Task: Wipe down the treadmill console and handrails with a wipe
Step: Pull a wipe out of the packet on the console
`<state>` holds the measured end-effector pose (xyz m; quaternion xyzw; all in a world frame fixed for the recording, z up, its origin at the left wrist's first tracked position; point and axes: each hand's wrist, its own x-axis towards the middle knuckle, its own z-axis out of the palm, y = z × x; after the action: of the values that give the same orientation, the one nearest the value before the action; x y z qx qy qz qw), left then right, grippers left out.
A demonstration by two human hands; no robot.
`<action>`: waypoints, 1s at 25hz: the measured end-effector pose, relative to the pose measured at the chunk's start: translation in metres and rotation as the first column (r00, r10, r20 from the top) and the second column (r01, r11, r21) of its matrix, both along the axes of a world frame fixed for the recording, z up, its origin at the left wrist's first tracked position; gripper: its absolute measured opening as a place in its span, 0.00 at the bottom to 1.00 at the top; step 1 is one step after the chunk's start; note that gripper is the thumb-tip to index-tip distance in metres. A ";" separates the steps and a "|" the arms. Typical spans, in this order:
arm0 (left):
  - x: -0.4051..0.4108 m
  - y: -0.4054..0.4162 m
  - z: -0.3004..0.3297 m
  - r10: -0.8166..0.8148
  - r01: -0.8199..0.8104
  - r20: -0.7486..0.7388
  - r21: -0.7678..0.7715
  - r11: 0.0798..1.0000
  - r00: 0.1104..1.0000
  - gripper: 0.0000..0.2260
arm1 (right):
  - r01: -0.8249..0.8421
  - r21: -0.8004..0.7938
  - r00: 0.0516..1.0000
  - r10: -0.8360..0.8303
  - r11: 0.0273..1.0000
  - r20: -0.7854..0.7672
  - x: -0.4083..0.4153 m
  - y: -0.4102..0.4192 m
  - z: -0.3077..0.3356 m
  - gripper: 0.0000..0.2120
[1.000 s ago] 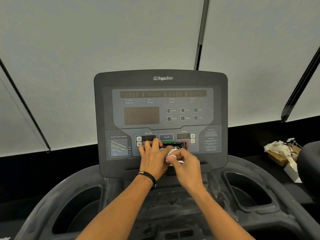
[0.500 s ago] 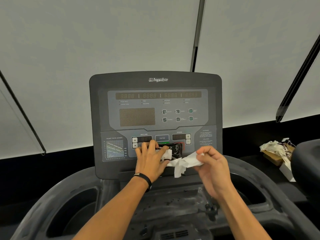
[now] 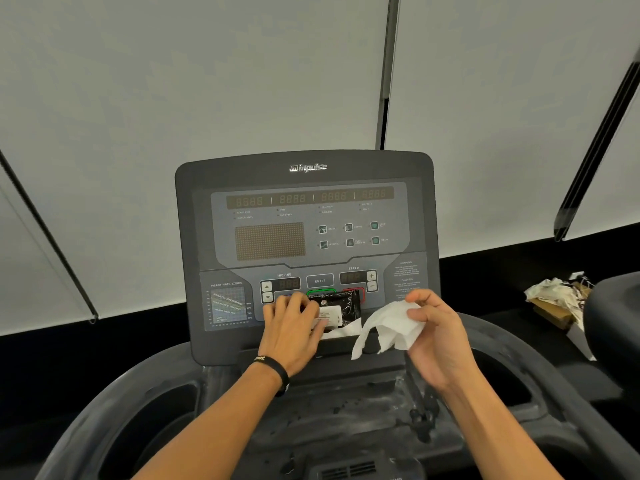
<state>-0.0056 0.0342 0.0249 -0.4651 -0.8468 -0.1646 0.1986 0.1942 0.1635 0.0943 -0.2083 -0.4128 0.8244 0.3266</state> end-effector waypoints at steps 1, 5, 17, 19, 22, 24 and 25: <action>-0.001 0.005 -0.002 0.041 -0.041 -0.026 -0.018 0.999 0.999 0.09 | -0.004 0.007 1.000 0.004 1.000 0.007 0.000 0.000 0.001 0.13; 0.004 0.020 0.001 0.187 -0.189 -0.029 -0.059 0.980 0.982 0.11 | -0.045 0.032 0.999 0.044 0.998 0.027 -0.001 0.005 0.005 0.13; 0.140 0.011 0.047 -0.592 0.059 0.689 0.629 0.775 0.418 0.17 | -0.155 0.207 0.987 0.143 0.966 0.074 0.008 0.014 0.016 0.12; 0.145 0.021 0.054 -0.582 -0.007 0.684 0.651 0.759 0.441 0.10 | -0.123 0.271 0.989 0.095 0.955 0.115 0.007 0.012 0.018 0.11; 0.150 0.036 0.061 -0.576 -0.086 0.675 0.680 0.728 0.462 0.04 | -0.048 0.382 0.981 -0.029 0.923 0.191 0.020 0.021 0.017 0.10; 0.156 0.046 0.065 -0.624 -0.133 0.705 0.691 0.710 0.336 0.02 | -0.014 0.457 0.962 -0.114 0.889 0.250 0.036 0.029 0.018 0.09; 0.162 0.051 0.065 -0.632 -0.160 0.726 0.682 0.714 0.271 0.01 | 0.015 0.476 0.952 -0.158 0.879 0.261 0.045 0.032 0.018 0.09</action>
<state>0.1564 0.0853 0.0896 -0.3106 -0.5934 -0.7100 -0.2175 0.2391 0.1954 0.1120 -0.2610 -0.6333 0.6446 0.3396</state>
